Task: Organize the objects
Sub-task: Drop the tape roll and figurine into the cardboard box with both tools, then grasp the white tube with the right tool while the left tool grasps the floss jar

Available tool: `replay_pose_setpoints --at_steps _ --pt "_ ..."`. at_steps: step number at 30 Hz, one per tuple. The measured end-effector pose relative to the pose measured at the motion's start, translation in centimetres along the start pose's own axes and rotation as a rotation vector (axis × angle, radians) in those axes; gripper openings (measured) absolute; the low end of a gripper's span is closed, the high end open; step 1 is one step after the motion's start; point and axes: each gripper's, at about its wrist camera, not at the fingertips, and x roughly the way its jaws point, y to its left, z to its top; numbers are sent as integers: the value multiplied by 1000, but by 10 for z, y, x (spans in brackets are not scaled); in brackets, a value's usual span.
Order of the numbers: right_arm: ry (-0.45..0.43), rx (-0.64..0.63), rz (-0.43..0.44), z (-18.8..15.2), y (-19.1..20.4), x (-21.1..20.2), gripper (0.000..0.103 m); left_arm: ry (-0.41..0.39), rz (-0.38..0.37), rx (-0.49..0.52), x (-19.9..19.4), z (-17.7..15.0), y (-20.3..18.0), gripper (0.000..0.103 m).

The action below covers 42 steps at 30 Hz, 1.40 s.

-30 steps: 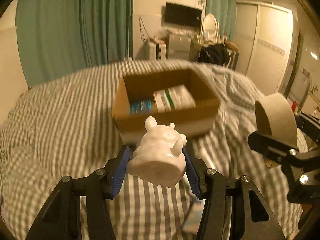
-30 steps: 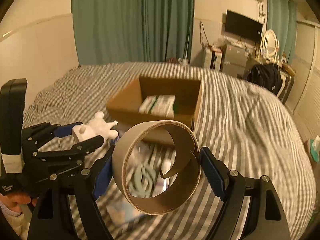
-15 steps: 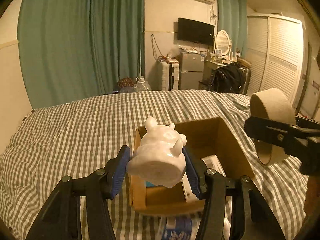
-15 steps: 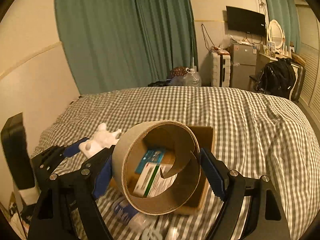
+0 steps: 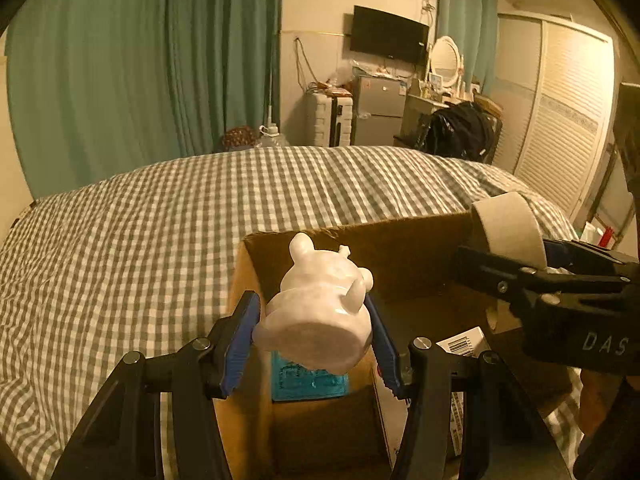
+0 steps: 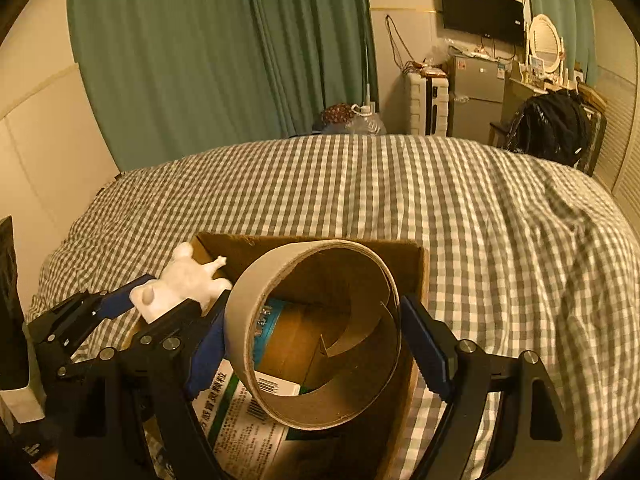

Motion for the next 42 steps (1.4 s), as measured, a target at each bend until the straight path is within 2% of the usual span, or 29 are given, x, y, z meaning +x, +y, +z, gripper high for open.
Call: replay_pose_setpoints --at_steps 3,7,9,11,14,18,20,26,32,37,42 --pt "-4 29 26 -3 -3 -3 83 2 1 7 4 -1 -4 55" --pt "-37 37 15 -1 -5 -20 92 12 3 -1 0 -1 -9 58" --pt "-70 25 -2 1 -4 -37 94 5 8 -4 -8 0 -11 68" --pt "-99 20 -21 4 -1 -56 94 -15 24 -10 -22 4 -10 83" --pt "-128 17 -41 5 4 -87 94 -56 34 -11 -52 10 -11 91" --pt "-172 -5 -74 1 17 -140 94 -107 62 10 -91 12 -15 95" --pt "-198 -18 -86 -4 22 -167 94 -132 72 22 -114 9 -19 103" --pt "-245 -50 -111 -27 40 -228 94 -176 80 53 -160 -4 -23 103" --pt "-255 -56 -112 -62 52 -261 94 -173 86 79 -188 -29 -22 103" --pt "-211 -53 -104 -91 57 -254 94 -139 101 69 -196 -59 -15 103" --pt "-131 -48 -122 -127 59 -218 94 -104 119 48 -189 -91 -9 103"
